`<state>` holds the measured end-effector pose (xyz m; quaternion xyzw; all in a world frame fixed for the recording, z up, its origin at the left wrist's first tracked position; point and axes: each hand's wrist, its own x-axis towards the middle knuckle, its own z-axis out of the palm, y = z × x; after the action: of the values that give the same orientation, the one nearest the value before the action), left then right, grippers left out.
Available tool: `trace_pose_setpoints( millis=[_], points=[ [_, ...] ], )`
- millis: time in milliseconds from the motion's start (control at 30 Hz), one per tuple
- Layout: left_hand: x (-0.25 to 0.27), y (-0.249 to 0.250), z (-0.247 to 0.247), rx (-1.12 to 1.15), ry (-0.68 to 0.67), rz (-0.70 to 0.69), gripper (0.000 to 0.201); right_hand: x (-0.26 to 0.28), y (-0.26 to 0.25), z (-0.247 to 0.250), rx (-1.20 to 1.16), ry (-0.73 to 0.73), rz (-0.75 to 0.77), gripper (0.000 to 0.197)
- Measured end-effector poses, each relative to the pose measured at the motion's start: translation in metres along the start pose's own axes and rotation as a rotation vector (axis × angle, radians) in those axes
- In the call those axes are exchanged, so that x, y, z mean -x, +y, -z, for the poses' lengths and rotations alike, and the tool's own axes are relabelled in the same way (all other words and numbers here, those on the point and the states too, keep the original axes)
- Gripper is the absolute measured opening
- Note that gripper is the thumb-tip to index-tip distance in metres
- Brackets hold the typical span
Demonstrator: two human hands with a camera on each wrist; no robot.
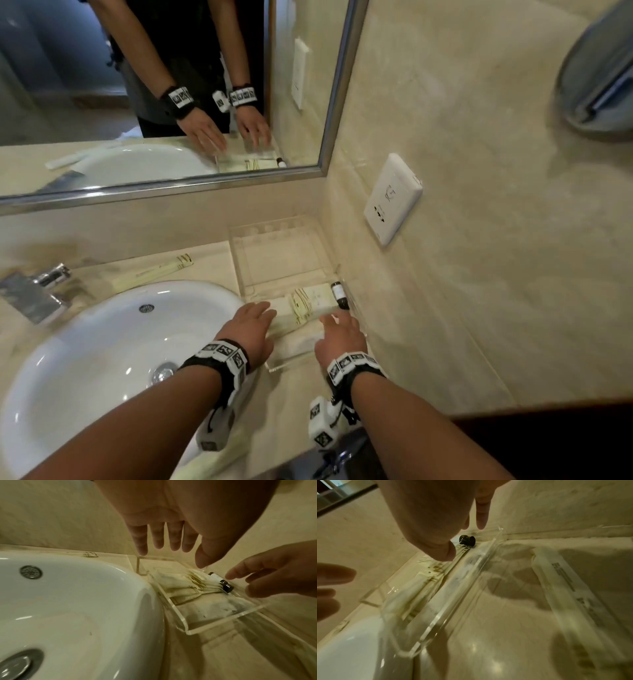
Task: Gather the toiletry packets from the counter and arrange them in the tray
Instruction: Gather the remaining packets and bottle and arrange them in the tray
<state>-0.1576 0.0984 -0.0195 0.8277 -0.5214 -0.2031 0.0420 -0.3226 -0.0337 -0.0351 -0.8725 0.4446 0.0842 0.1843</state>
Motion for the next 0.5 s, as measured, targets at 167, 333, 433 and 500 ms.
trace_pose_setpoints(
  millis=[167, 333, 433, 500],
  points=[
    [0.044, -0.009, -0.008, 0.006, 0.072, -0.005, 0.065, 0.052, -0.031, -0.019, -0.003, -0.079, 0.038, 0.059],
    [0.086, -0.017, -0.024, 0.027, 0.085, 0.005, 0.064, 0.104, -0.054, -0.050, 0.028, -0.099, 0.105, 0.060],
    [0.109, -0.022, -0.033, 0.042, 0.080, 0.013, 0.061, 0.127, -0.054, -0.061, 0.023, -0.116, 0.113, 0.060],
    [0.120, -0.023, -0.036, 0.047, 0.073, 0.021, 0.060, 0.136, -0.046, -0.064, 0.032, -0.126, 0.099, 0.062]
  ],
)
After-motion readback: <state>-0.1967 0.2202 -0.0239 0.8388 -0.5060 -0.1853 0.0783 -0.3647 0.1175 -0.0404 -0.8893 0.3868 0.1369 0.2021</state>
